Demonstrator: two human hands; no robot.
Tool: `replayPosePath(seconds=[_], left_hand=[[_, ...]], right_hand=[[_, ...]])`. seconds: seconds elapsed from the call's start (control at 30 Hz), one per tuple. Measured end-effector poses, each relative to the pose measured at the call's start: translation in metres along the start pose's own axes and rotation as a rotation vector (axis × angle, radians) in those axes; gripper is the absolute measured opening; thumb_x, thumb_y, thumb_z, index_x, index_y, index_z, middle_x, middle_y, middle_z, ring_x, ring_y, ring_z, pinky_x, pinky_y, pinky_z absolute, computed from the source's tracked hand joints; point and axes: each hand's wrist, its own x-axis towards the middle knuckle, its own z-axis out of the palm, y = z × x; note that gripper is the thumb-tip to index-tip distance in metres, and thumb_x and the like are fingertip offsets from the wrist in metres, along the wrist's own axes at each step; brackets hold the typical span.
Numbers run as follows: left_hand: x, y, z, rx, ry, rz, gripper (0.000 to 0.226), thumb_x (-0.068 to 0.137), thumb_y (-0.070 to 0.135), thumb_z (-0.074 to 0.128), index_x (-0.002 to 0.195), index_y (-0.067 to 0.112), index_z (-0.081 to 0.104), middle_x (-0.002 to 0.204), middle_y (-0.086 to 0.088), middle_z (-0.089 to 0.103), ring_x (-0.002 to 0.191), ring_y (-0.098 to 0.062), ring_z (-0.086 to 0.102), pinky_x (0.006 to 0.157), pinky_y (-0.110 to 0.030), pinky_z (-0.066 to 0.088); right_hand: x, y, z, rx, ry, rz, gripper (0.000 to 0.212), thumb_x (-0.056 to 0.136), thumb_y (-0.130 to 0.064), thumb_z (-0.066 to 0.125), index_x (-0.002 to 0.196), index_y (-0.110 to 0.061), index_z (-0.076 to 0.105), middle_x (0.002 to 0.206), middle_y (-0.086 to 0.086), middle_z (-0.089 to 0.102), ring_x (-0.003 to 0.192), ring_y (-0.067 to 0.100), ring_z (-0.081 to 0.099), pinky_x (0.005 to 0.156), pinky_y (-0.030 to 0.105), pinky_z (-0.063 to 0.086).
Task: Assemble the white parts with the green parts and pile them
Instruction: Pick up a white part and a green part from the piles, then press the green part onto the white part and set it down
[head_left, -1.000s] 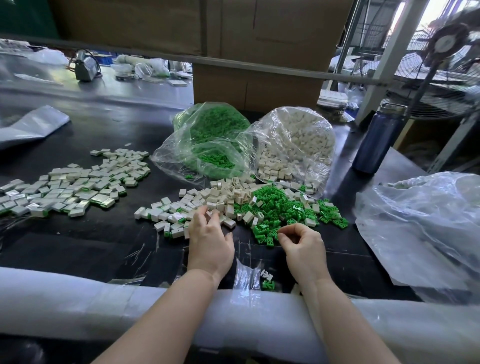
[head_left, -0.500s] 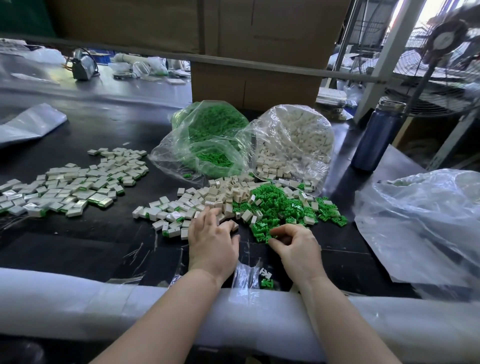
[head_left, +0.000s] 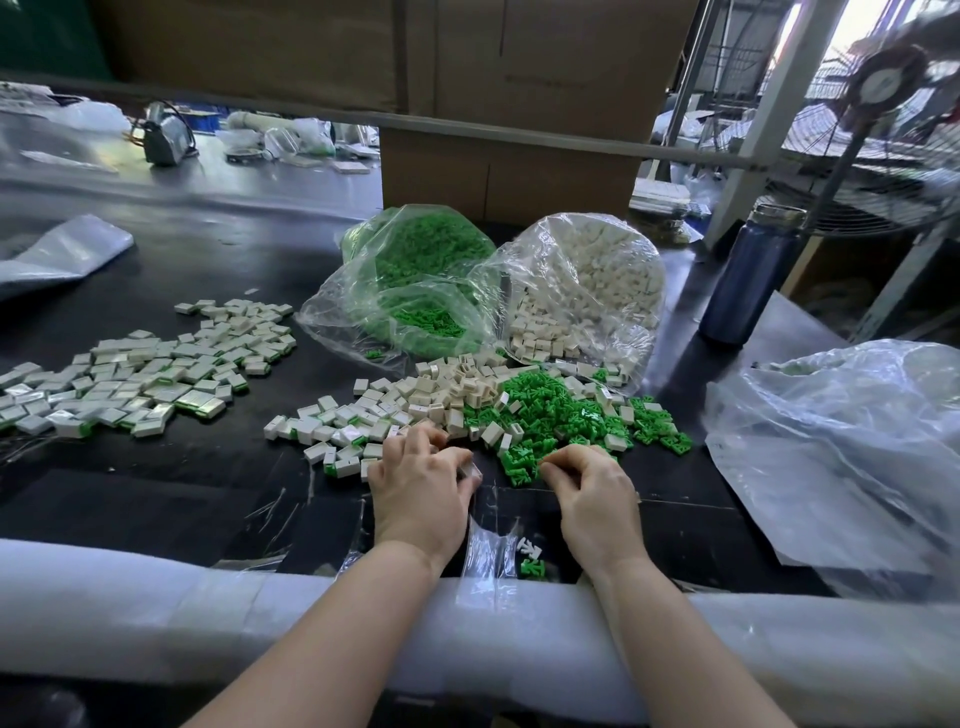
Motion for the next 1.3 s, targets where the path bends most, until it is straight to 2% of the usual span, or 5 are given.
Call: replayPosePath(seconds=[0.1, 0.27, 0.4, 0.7, 1.3], left_hand=[[-0.001, 0.001, -0.001, -0.005, 0.002, 0.018, 0.026, 0.089, 0.041, 0.054, 0.115, 0.037, 0.057, 0.125, 0.007, 0.039, 0.115, -0.016, 0.025, 0.093, -0.030, 0.022], [-0.002, 0.003, -0.002, -0.272, 0.031, 0.135, 0.019, 0.084, 0.015, 0.065, 0.101, 0.024, 0.061, 0.098, 0.007, 0.059, 0.095, -0.013, 0.051, 0.087, -0.024, 0.042], [-0.002, 0.003, -0.006, -0.572, -0.014, 0.111, 0.026, 0.079, 0.003, 0.069, 0.085, 0.027, 0.059, 0.084, 0.007, 0.062, 0.073, -0.002, 0.059, 0.067, -0.005, 0.046], [0.000, 0.000, -0.011, -1.018, -0.207, -0.029, 0.022, 0.082, 0.002, 0.066, 0.087, 0.024, 0.066, 0.082, -0.005, 0.071, 0.077, -0.016, 0.069, 0.075, -0.022, 0.055], [0.000, 0.001, -0.012, -1.154, -0.321, -0.036, 0.011, 0.082, 0.002, 0.065, 0.087, 0.012, 0.067, 0.076, -0.004, 0.071, 0.072, -0.013, 0.070, 0.068, -0.020, 0.056]], right_hand=[[-0.002, -0.001, 0.000, 0.108, 0.047, -0.025, 0.013, 0.090, -0.015, 0.060, 0.079, -0.020, 0.063, 0.074, -0.006, 0.063, 0.073, 0.012, 0.056, 0.064, 0.013, 0.041], [-0.003, -0.006, -0.002, 0.294, -0.031, 0.027, 0.022, 0.088, -0.008, 0.061, 0.074, -0.025, 0.062, 0.070, 0.000, 0.067, 0.069, 0.020, 0.064, 0.071, 0.039, 0.056], [-0.004, -0.008, -0.004, 0.338, -0.066, 0.002, 0.017, 0.081, -0.005, 0.069, 0.075, -0.020, 0.065, 0.073, 0.001, 0.067, 0.072, 0.019, 0.065, 0.071, 0.033, 0.056], [-0.006, -0.013, -0.007, 0.456, -0.164, -0.040, 0.026, 0.084, 0.001, 0.064, 0.078, -0.025, 0.068, 0.076, -0.005, 0.069, 0.071, 0.000, 0.062, 0.068, 0.013, 0.050], [-0.005, -0.012, -0.005, 0.476, -0.183, -0.024, 0.019, 0.079, 0.000, 0.070, 0.074, -0.018, 0.068, 0.070, -0.001, 0.068, 0.066, 0.011, 0.063, 0.068, 0.034, 0.057]])
